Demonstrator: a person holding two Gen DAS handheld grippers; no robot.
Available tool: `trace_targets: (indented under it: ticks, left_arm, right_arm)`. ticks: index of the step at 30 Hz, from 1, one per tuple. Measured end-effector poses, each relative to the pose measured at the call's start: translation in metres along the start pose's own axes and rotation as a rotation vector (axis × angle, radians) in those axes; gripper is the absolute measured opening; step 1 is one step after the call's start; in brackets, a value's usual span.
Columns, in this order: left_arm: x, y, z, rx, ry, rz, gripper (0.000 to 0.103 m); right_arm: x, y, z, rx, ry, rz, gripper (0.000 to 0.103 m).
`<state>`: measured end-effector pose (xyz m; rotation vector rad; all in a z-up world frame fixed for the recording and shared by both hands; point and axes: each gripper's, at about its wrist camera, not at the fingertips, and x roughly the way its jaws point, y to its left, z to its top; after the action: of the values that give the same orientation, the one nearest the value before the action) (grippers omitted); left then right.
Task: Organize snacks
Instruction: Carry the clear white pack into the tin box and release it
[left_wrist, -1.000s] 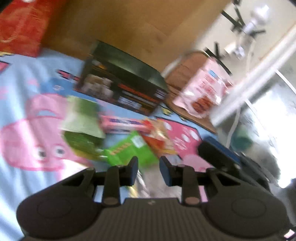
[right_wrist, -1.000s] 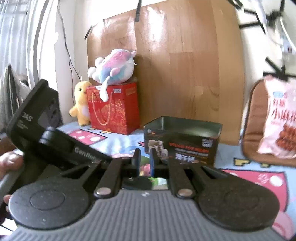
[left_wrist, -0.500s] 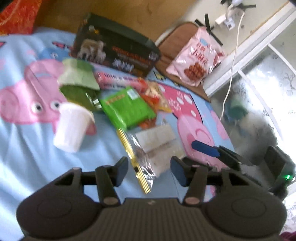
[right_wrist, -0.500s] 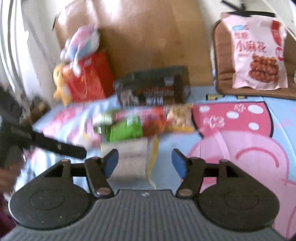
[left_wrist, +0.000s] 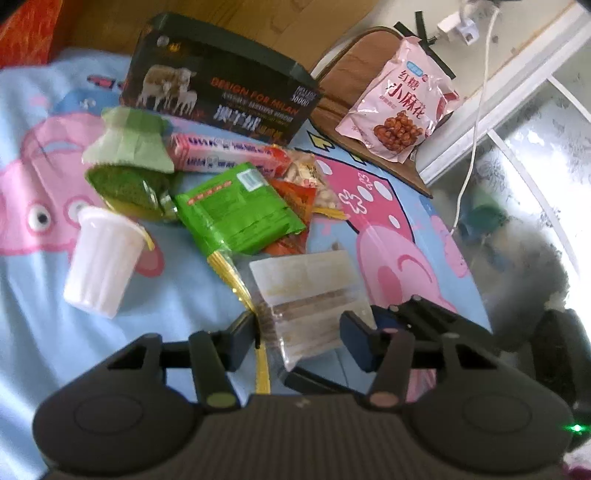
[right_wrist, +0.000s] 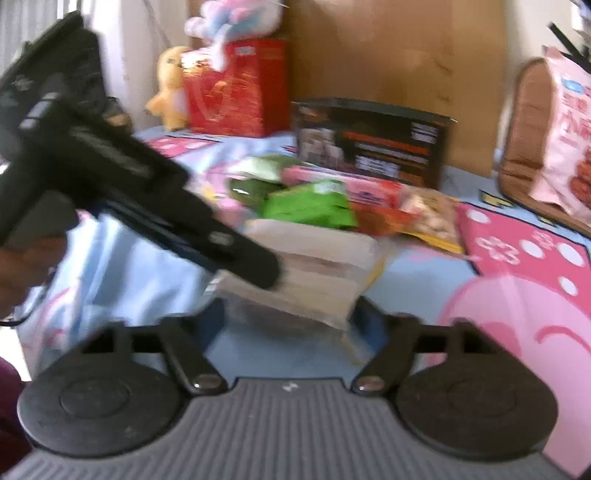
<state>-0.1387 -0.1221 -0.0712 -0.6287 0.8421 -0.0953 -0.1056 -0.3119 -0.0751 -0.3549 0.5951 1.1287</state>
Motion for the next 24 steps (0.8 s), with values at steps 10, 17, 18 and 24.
trace_targets:
  ticks: [10, 17, 18, 24]
  left_arm:
    - [-0.041, -0.021, 0.065, 0.080, -0.192, -0.009, 0.051]
    - [-0.012, -0.008, 0.145, 0.063, -0.316, 0.034, 0.051]
    - [-0.007, -0.002, 0.154, 0.051, -0.322, 0.035, 0.051]
    - [0.030, 0.030, 0.199, -0.029, -0.308, 0.055, 0.051]
  right_arm:
    - [-0.010, -0.019, 0.062, 0.042, -0.183, -0.021, 0.065]
    - [0.041, -0.067, 0.130, 0.106, -0.231, -0.078, 0.065]
    - [0.050, -0.076, 0.138, 0.129, -0.221, -0.071, 0.065]
    - [0.101, -0.107, 0.165, 0.213, -0.160, -0.068, 0.065]
